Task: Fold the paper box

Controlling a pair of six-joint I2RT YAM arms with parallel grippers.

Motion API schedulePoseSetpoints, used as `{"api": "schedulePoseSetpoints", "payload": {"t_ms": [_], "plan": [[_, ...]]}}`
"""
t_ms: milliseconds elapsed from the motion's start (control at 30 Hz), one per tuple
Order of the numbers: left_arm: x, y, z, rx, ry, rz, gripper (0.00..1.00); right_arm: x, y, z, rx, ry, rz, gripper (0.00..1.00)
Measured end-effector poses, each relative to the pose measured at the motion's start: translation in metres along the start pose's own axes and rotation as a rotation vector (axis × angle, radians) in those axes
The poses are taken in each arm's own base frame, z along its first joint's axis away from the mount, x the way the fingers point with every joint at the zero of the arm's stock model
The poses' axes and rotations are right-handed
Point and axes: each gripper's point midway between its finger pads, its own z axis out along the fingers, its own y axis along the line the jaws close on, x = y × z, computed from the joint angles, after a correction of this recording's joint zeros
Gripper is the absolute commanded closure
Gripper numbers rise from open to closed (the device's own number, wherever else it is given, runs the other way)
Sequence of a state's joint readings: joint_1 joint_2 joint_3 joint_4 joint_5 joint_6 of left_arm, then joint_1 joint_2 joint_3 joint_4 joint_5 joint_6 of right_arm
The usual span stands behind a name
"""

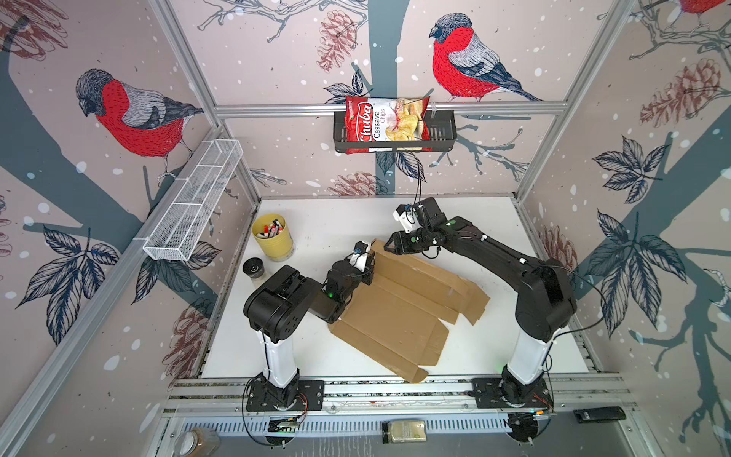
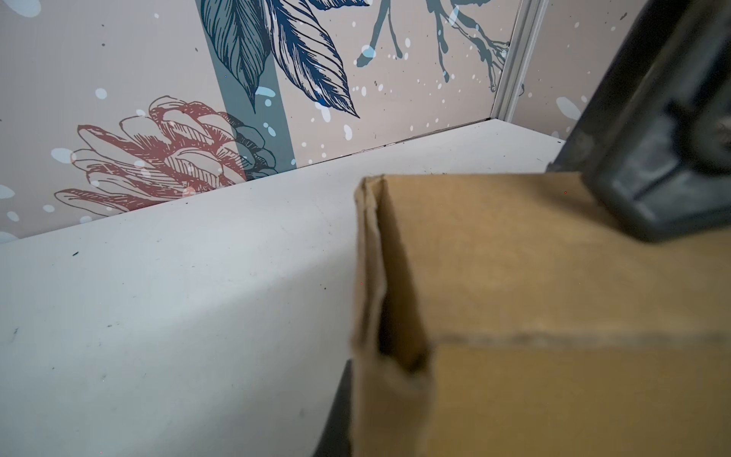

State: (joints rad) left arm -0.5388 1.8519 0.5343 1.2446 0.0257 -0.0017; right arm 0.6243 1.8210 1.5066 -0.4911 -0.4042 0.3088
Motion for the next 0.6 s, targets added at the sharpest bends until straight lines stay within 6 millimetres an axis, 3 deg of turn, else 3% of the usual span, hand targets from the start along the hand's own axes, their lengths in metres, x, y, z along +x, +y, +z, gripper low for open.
{"api": "schedulePoseSetpoints", "payload": {"t_ms": [200,400,600], "plan": [[0.003,0.008,-0.012,-0.065,-0.015,-0.009,1.00,-0.011,0.004,-0.024,0.010,-0.040,0.001,0.41],[0.008,0.034,-0.040,-0.225,-0.059,-0.052,1.00,-0.030,-0.021,-0.087,0.114,-0.186,0.096,0.41],[0.010,0.053,-0.060,-0.391,-0.096,-0.081,1.00,-0.006,-0.038,-0.126,0.231,-0.226,0.205,0.40]]}}
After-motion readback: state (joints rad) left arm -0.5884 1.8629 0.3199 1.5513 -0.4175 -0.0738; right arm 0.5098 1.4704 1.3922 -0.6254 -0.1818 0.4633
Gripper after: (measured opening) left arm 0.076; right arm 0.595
